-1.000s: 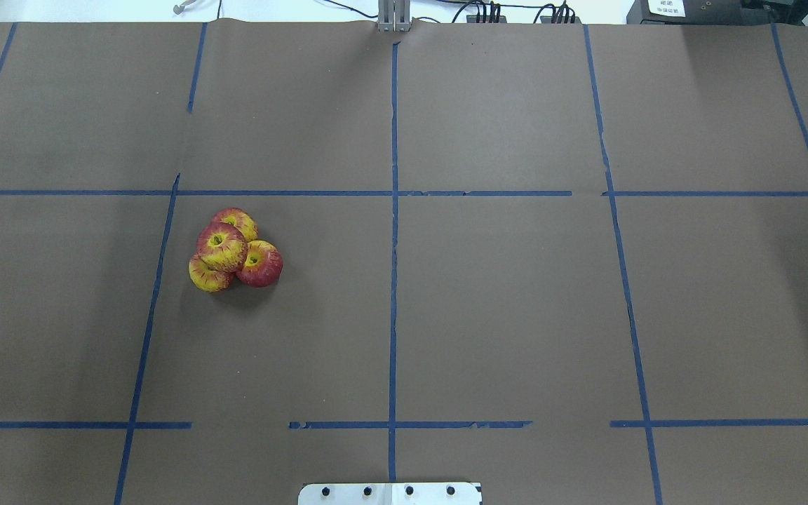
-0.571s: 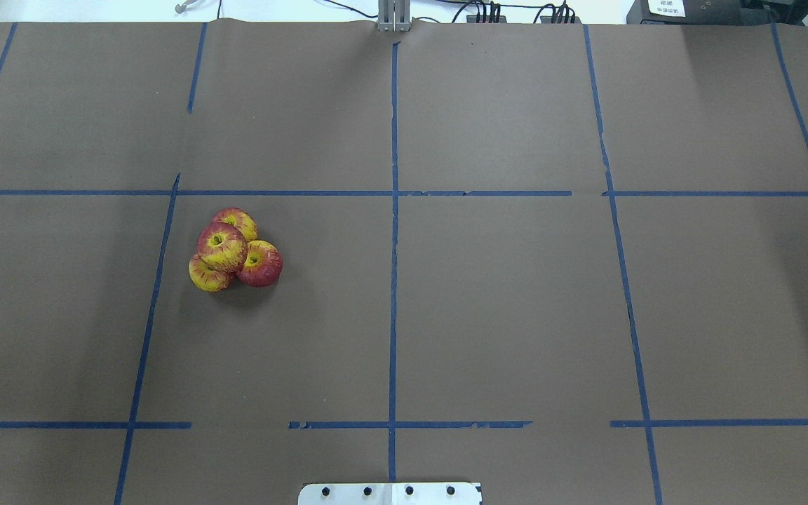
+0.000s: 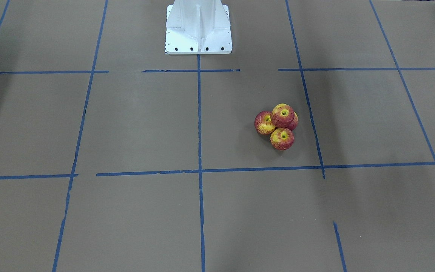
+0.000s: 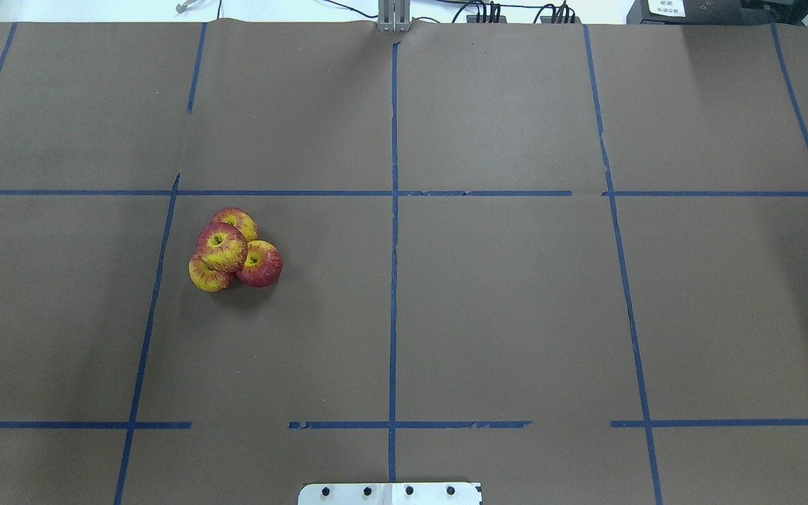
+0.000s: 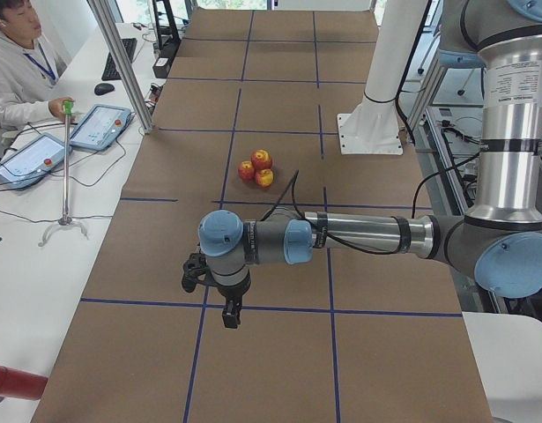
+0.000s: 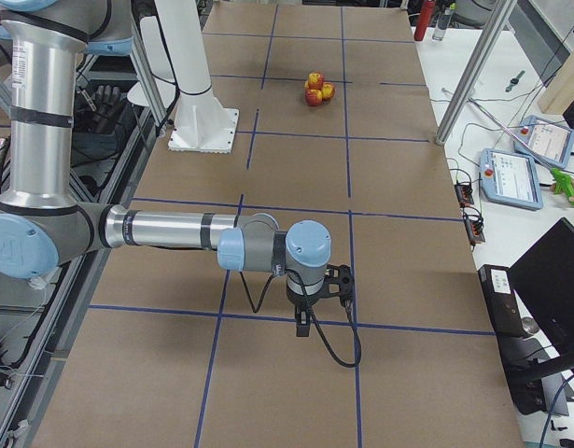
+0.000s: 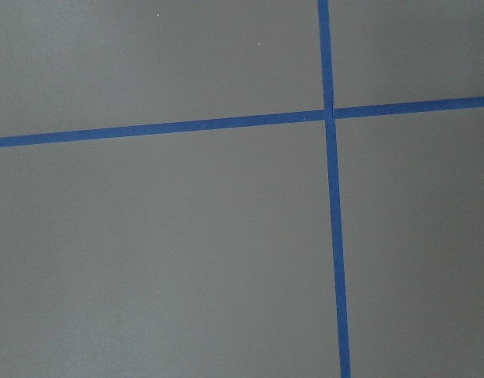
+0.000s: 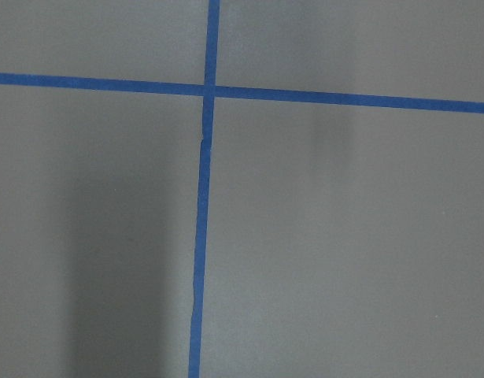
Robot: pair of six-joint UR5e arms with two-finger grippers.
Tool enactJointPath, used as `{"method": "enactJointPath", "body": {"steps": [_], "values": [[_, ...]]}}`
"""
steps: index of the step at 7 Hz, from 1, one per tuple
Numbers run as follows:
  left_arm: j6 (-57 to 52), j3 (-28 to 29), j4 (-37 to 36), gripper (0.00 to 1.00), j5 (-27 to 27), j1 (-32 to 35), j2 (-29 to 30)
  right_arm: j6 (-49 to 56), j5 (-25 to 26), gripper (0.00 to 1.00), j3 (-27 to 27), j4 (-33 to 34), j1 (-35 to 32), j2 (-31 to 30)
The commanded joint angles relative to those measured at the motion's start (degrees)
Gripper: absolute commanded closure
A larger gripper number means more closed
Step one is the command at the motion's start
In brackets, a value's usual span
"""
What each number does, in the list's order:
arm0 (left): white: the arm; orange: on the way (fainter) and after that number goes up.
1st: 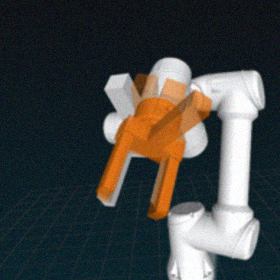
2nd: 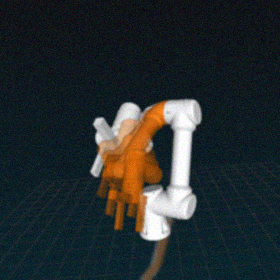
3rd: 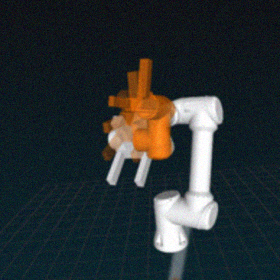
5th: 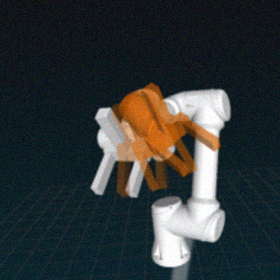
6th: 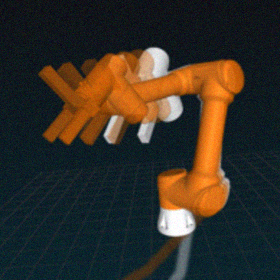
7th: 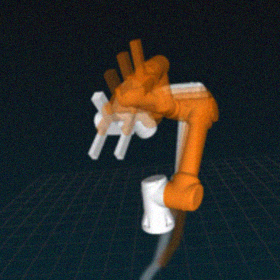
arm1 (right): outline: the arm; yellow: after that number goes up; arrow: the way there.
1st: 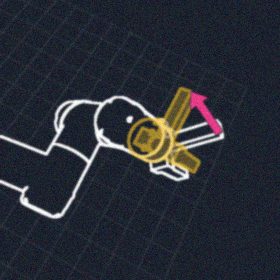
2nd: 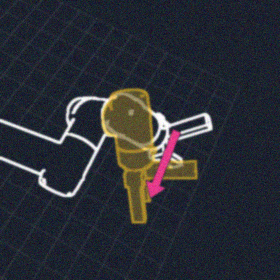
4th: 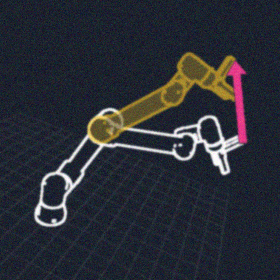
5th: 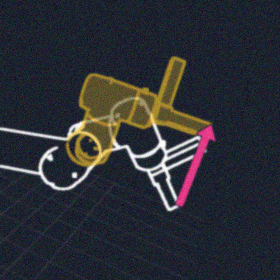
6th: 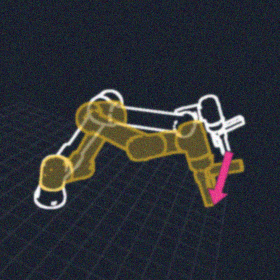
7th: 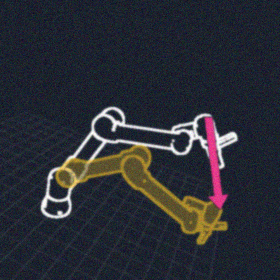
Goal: Stack apples
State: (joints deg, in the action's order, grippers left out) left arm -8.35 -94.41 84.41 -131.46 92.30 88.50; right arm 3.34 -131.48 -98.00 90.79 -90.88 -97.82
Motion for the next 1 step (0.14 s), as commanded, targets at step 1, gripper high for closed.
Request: {"method": "enactJointPath", "body": {"steps": [1], "values": [[0.09,-0.25,-0.04,0.0,0.07,-0.01,0.1,0.0,0.0,0.0,0.0,0.0,0.0,0.0]]}}
